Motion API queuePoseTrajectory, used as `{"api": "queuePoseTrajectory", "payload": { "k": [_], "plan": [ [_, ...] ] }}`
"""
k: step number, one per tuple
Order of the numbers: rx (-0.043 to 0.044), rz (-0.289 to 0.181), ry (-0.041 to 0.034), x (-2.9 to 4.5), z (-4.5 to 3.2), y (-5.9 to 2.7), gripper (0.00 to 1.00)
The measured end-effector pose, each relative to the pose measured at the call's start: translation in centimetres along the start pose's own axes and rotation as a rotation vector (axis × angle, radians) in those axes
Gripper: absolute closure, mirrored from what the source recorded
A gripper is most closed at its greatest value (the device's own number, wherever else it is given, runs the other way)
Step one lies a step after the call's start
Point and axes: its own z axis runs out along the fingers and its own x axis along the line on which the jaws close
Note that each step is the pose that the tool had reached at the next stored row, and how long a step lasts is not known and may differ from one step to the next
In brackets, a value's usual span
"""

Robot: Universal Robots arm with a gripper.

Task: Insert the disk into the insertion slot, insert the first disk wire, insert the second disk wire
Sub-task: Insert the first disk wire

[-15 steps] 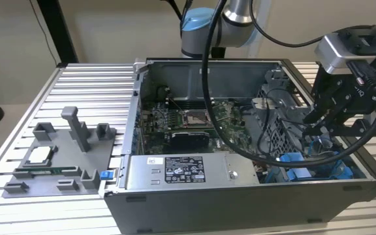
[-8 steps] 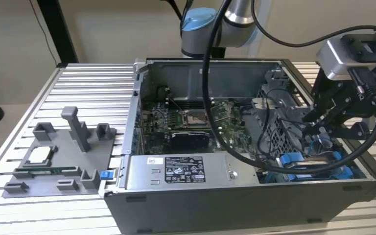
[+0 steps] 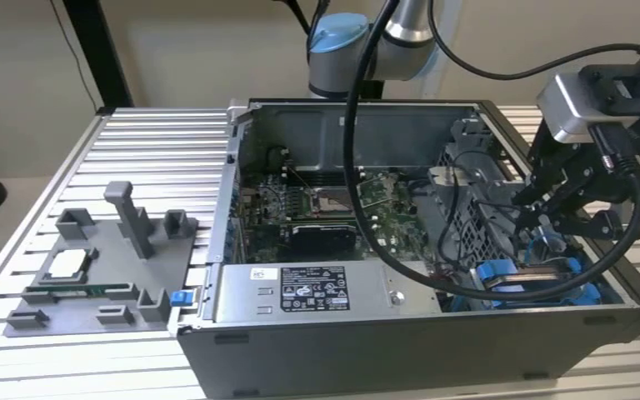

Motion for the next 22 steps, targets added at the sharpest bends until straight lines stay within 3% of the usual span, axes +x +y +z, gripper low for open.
{"api": "queuePoseTrajectory", "payload": {
  "k": [12, 21, 22],
  "plan": [
    [-0.0021, 0.001, 0.0000, 0.07, -0.22, -0.31, 0.00],
    [-0.0012, 0.005, -0.0001, 0.77, -0.32, -0.27, 0.00],
    [0.0002, 0.009, -0.0003, 0.79, -0.26, -0.22, 1.00]
  ]
}}
